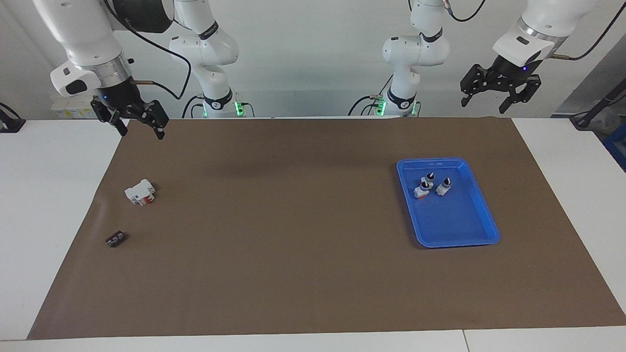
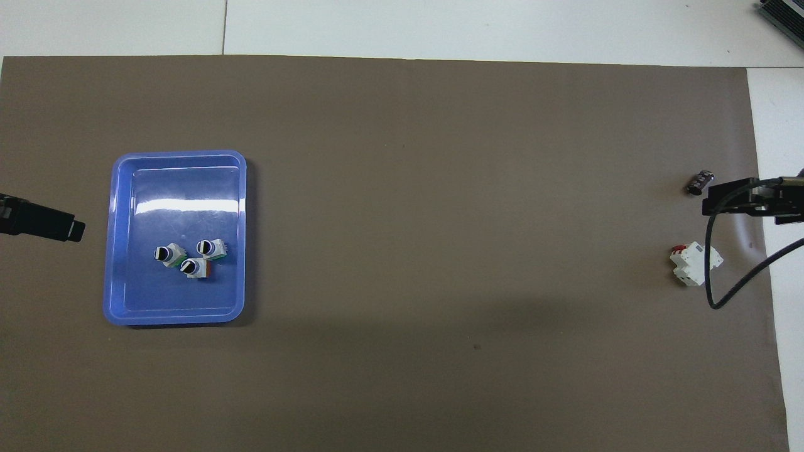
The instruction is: Turn and place switch with both arms
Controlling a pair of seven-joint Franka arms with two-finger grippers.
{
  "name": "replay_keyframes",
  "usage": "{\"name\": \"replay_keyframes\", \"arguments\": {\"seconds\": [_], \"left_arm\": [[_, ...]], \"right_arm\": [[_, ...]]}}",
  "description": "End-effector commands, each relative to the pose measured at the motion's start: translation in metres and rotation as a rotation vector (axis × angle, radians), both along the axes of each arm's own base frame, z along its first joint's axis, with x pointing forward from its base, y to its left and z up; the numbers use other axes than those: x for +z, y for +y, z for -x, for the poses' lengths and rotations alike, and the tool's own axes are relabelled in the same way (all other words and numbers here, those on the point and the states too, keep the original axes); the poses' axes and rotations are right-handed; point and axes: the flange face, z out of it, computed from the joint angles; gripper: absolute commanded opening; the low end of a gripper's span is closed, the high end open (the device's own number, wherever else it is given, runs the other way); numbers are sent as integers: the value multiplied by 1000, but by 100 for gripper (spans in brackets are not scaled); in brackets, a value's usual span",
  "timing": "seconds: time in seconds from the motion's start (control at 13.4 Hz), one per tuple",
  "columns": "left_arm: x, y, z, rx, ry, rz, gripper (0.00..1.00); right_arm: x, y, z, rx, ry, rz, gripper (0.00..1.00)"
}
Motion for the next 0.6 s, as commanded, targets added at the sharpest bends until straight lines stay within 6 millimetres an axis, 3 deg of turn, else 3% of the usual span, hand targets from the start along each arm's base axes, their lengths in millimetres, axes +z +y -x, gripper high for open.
{"name": "replay_keyframes", "arguments": {"seconds": [0.0,0.15,0.52], "left_arm": [[8,-1,9,35,5,-29,100],[8,-8,10,27,4,-34,100],[3,-5,9,41,9,-53,100]], "right_arm": [[1,0,7,24,-3,1,100],[1,-1,7,22,-3,1,100],[1,-1,7,22,-3,1,100]]}}
